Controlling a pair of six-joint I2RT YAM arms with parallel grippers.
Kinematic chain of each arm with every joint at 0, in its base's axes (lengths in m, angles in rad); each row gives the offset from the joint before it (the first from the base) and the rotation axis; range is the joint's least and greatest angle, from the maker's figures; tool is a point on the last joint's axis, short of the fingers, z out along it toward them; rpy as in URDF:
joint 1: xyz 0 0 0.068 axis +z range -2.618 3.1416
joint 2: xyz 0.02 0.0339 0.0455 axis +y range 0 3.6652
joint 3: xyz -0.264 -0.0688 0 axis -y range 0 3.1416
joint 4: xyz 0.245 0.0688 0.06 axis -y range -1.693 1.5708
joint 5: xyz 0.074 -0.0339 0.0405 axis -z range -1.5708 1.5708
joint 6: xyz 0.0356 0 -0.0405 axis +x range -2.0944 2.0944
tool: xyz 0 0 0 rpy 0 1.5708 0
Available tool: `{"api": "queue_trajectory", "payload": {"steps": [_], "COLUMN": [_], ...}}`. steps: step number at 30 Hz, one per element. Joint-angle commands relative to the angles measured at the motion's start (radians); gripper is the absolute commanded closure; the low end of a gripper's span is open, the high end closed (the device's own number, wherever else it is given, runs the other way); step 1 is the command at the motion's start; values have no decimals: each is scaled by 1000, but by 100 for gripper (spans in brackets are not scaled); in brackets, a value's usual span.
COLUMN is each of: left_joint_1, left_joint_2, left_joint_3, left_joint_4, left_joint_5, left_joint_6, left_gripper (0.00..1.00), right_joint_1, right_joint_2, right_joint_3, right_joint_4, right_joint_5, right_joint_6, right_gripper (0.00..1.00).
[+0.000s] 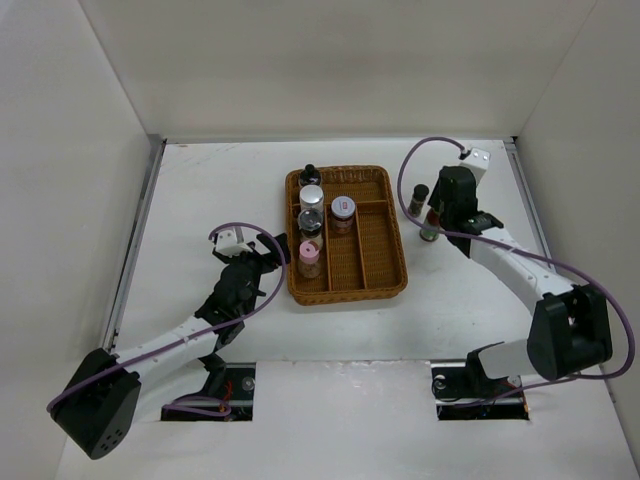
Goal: Organize the condiment bottles
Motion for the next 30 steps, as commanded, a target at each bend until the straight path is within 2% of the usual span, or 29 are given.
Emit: {"api": "queue_trajectory", "payload": {"steps": [1,4,8,14,18,22,30], "left_joint_1": [-4,-4,0,10,10,12,10], "left_joint_2": [-3,1,-3,-8,-2,1,-3], "left_joint_3": [5,6,5,3,5,5,5], "left_joint_4": [55,55,55,55,55,55,55], "left_joint_5": [6,6,6,6,6,6,6], "left_joint_6": [-5,-5,-5,-7,-7,-7,-7], "left_gripper": [7,7,7,7,7,7,7], "right_joint_1": [7,35,102,286,401,480,541], "right_joint_2": [-30,-88,-231,-318,-285,-216,5], "right_joint_3": [-4,5,37,126,178,197,293], "right_joint_4": [30,39,41,4,11,125,185], "right_joint_5": [39,78,127,170,139,67,17], "right_joint_6": [9,-7,-53,-145,-137,-122,-107], "right_gripper": [67,72,73,75,76,77,77]}}
